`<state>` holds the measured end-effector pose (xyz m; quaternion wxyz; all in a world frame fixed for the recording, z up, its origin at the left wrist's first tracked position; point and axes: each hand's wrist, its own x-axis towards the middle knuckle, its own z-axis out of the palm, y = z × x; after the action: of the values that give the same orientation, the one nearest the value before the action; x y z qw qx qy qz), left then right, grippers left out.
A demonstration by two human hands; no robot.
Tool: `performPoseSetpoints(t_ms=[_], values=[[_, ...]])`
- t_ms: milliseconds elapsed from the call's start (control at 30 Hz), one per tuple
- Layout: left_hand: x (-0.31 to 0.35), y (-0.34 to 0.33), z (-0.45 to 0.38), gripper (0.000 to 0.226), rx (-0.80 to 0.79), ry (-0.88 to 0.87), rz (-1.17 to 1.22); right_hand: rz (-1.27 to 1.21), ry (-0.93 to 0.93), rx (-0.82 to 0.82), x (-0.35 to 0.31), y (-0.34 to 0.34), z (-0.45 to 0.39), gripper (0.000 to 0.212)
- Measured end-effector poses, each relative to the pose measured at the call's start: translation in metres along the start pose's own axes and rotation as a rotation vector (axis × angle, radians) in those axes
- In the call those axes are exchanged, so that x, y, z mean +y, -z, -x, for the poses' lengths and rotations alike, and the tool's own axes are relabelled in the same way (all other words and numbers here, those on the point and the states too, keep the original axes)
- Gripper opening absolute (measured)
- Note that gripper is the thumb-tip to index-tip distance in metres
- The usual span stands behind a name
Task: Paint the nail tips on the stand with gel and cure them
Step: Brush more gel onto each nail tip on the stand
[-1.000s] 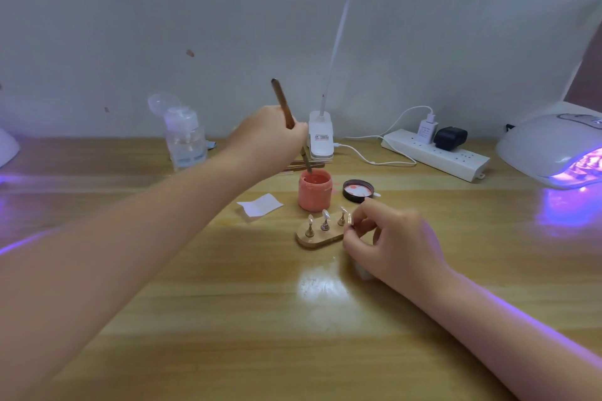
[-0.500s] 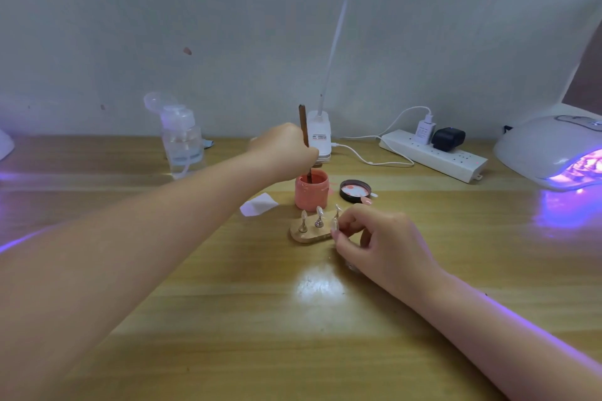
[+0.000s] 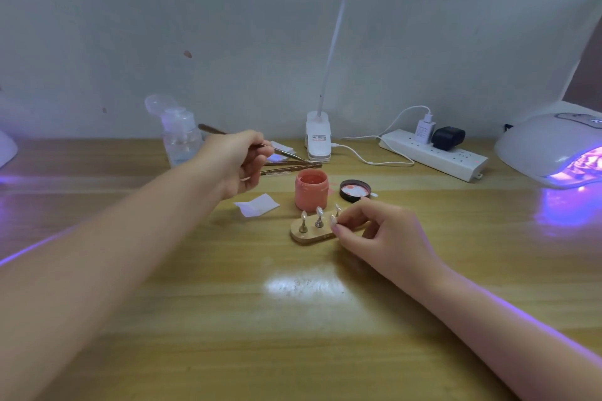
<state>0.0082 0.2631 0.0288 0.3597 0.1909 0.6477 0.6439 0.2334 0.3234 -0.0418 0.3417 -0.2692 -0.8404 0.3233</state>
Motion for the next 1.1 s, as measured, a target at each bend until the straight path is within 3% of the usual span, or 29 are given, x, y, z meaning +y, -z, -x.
performPoseSetpoints(t_ms=[167, 333, 433, 567, 733, 1100], values=[[-0.01, 0.008, 0.025, 0.011, -0.14, -0.049, 0.196, -0.089, -0.047, 0.009, -0.001, 0.001, -0.002, 0.008], [-0.028, 0.011, 0.055, 0.014, -0.194, -0.256, 0.139, -0.176, -0.11, 0.047, 0.0, 0.003, -0.004, 0.008], [-0.046, 0.012, 0.071, 0.02, -0.288, -0.425, 0.03, -0.19, -0.124, 0.057, 0.0, 0.003, -0.004, 0.007], [-0.071, 0.009, 0.082, 0.011, -0.334, -0.585, -0.126, -0.185, -0.125, 0.06, 0.0, 0.003, -0.003, 0.006], [-0.086, 0.012, 0.089, 0.023, -0.248, -0.781, -0.368, -0.171, -0.112, 0.077, 0.001, 0.003, -0.002, 0.006], [-0.09, 0.008, 0.094, 0.025, -0.287, -0.849, -0.409, -0.164, -0.106, 0.085, 0.001, 0.002, -0.001, 0.004]])
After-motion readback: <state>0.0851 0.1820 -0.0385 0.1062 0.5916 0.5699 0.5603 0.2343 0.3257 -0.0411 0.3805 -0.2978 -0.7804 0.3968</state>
